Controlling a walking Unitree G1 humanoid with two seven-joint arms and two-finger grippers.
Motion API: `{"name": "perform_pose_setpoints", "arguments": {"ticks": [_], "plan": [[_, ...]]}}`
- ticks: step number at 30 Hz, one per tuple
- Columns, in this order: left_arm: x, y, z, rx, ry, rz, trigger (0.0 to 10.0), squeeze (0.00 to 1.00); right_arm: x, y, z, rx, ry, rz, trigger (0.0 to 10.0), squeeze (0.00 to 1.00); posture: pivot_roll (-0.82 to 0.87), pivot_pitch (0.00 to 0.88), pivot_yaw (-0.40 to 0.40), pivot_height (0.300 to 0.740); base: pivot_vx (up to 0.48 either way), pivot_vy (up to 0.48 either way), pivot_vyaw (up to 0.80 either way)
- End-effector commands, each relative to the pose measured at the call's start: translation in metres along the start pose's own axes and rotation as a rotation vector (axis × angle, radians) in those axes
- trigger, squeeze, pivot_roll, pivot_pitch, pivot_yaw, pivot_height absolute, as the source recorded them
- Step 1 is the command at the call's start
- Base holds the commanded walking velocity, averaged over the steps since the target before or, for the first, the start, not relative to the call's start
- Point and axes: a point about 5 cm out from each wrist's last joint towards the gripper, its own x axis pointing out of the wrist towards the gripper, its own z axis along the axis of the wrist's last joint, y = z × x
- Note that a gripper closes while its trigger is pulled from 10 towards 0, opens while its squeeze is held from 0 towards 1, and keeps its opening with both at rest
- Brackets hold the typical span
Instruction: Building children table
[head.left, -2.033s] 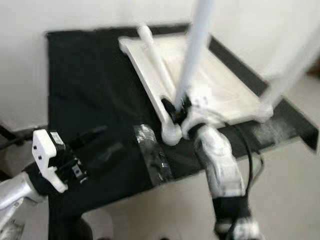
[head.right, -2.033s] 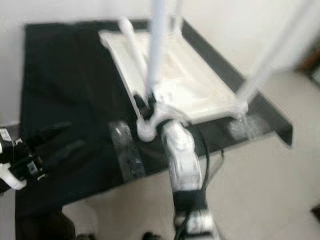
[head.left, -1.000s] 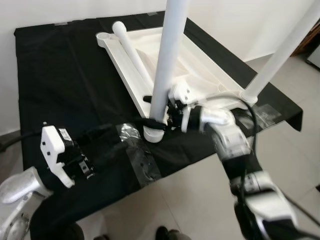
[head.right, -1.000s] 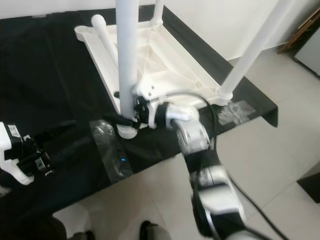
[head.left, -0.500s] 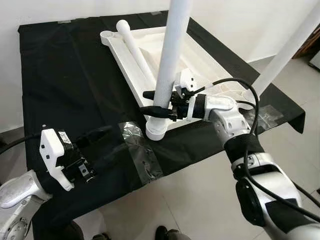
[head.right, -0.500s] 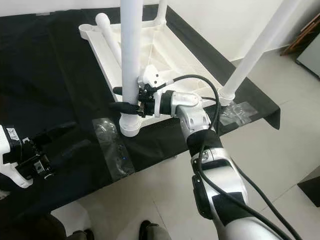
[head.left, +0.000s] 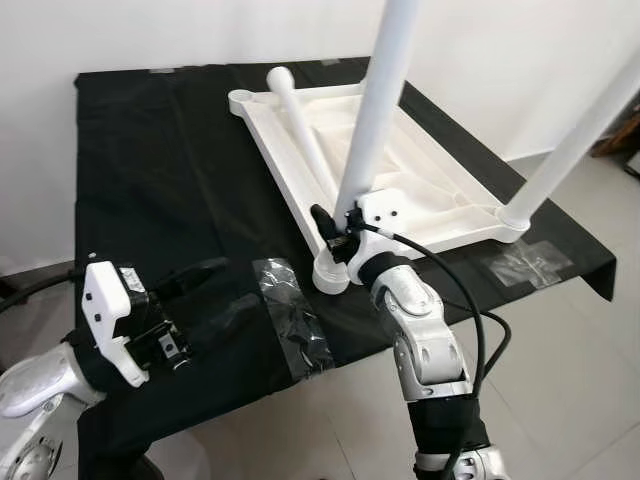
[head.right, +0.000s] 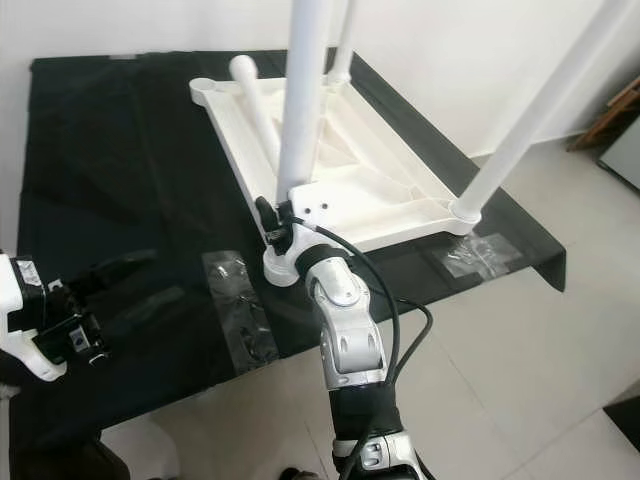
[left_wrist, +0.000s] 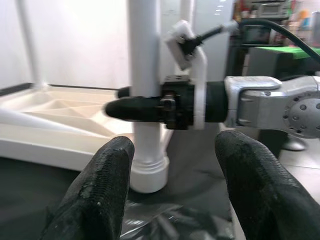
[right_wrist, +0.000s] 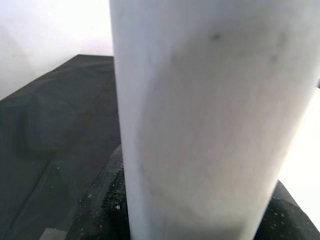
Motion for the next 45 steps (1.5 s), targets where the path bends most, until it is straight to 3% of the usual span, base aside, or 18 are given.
{"name": "perform_pose_setpoints", "arguments": {"ticks": [1,2,3,7,9,10,11,12,14,16,19,21,24,25,26,39,42,45], "plan": [[0.001,-0.007,-0.005,-0.029,0.008,-0.016,10.0,0.0,-0.006,0.008,-0.041,0.02,0.24,0.023,10.0,0.0,0.07,0.258,-0.138,0.74,0.0,0.0,0.0],[0.0,-0.008,-0.005,-0.031,0.009,-0.016,10.0,0.0,-0.005,0.009,-0.038,0.022,0.236,0.039,10.0,0.0,0.07,0.258,-0.138,0.74,0.0,0.0,0.0],[0.0,-0.008,-0.006,-0.032,0.01,-0.015,10.0,0.0,-0.003,0.01,-0.033,0.034,0.222,0.072,10.0,1.0,0.07,0.258,-0.139,0.74,0.0,0.0,0.0],[0.001,-0.007,-0.005,-0.029,0.007,-0.013,10.0,0.0,0.0,0.009,-0.021,0.05,0.191,0.132,10.0,1.0,0.07,0.258,-0.138,0.74,0.0,0.0,0.0],[0.003,-0.006,-0.004,-0.026,-0.002,-0.014,10.0,0.0,0.01,0.004,-0.004,0.037,0.112,0.214,10.0,1.0,0.06,0.257,-0.135,0.74,0.0,0.0,0.0],[0.004,-0.007,-0.004,-0.027,-0.005,-0.019,10.0,0.0,0.015,0.0,0.009,0.001,0.048,0.305,10.0,0.84,0.06,0.257,-0.133,0.74,0.0,0.0,0.0],[0.005,-0.007,-0.004,-0.029,-0.006,-0.023,10.0,0.0,0.017,-0.003,0.016,-0.027,0.009,0.364,10.0,0.84,0.06,0.257,-0.133,0.74,0.0,0.0,0.0],[0.006,-0.008,-0.005,-0.031,-0.006,-0.026,10.0,0.0,0.017,-0.007,0.024,-0.062,-0.024,0.45,10.0,0.05,0.06,0.262,-0.136,0.74,0.0,0.0,0.0],[0.006,-0.009,-0.005,-0.033,-0.006,-0.027,10.0,0.0,0.017,-0.01,0.029,-0.086,-0.043,0.505,10.0,0.05,0.06,0.262,-0.136,0.74,0.0,0.0,0.0],[0.006,-0.01,-0.005,-0.035,-0.007,-0.028,10.0,0.0,0.015,-0.02,0.034,-0.192,-0.048,0.633,10.0,0.0,0.07,0.266,-0.138,0.74,0.0,0.0,0.0],[0.006,-0.011,-0.004,-0.035,-0.008,-0.028,10.0,0.0,0.016,-0.025,0.035,-0.236,-0.032,0.669,10.0,0.0,0.07,0.266,-0.138,0.74,0.0,0.0,0.0],[0.006,-0.012,-0.004,-0.033,-0.009,-0.028,10.0,0.0,0.02,-0.034,0.042,-0.314,-0.019,0.725,10.0,0.0,0.07,0.271,-0.142,0.74,0.0,0.0,0.0],[0.006,-0.012,-0.003,-0.033,-0.009,-0.028,10.0,0.0,0.023,-0.038,0.05,-0.327,-0.017,0.771,10.0,0.0,0.08,0.274,-0.143,0.74,0.0,0.0,0.0],[0.006,-0.013,-0.003,-0.034,-0.008,-0.028,10.0,0.0,0.024,-0.04,0.053,-0.33,-0.019,0.786,4.3,0.0,0.08,0.275,-0.144,0.74,0.0,0.0,0.0],[0.007,-0.013,-0.004,-0.034,-0.007,-0.029,10.0,0.0,0.027,-0.042,0.056,-0.332,-0.024,0.797,0.0,0.0,0.08,0.277,-0.147,0.74,0.0,0.0,0.0],[0.006,-0.012,-0.005,-0.03,-0.002,-0.02,10.0,0.0,0.029,-0.055,0.054,-0.311,-0.038,0.836,0.0,0.0,0.06,0.278,-0.153,0.74,0.0,0.0,0.0],[0.006,-0.012,-0.005,-0.03,-0.002,-0.021,10.0,0.0,0.029,-0.059,0.05,-0.295,-0.035,0.79,0.0,0.0,0.06,0.277,-0.149,0.74,0.0,0.0,0.0],[0.006,-0.011,-0.005,-0.029,0.0,-0.022,10.0,0.0,0.028,-0.068,0.041,-0.223,-0.025,0.596,0.0,0.0,0.05,0.274,-0.147,0.74,0.0,0.0,0.0]]}}
